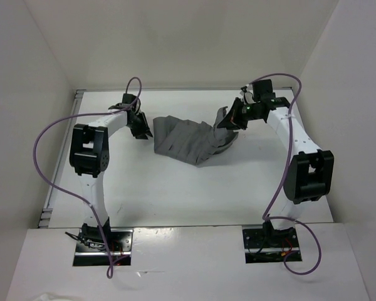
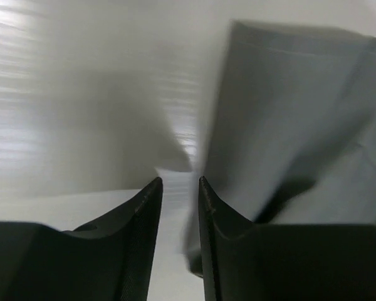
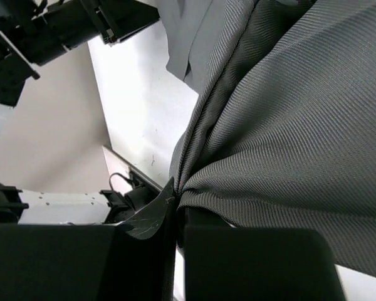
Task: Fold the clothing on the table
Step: Fold the skirt
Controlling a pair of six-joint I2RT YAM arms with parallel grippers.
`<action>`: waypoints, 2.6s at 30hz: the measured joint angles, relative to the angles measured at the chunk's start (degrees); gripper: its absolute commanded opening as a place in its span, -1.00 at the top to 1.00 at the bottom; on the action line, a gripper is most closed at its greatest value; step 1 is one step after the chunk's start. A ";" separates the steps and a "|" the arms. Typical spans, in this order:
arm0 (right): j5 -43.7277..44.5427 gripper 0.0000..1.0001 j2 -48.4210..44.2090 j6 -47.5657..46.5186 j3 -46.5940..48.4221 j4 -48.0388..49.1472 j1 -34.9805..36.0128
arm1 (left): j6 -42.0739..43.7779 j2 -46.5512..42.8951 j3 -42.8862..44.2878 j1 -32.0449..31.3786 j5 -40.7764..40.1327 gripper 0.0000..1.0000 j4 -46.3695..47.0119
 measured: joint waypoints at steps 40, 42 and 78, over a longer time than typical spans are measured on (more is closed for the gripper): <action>-0.66 -0.35 42.93 -1.22 61.22 -10.91 23.32 | -1.70 -16.17 -3.69 6.38 -0.55 -0.04 0.17; 2.49 -0.35 39.91 -1.25 61.27 -11.74 21.64 | -0.52 -19.52 -0.33 6.51 -0.39 0.02 -0.63; 20.17 -0.41 -4.52 3.30 -20.41 1.09 -0.90 | -1.99 -41.35 -32.65 -1.31 16.72 -0.93 11.04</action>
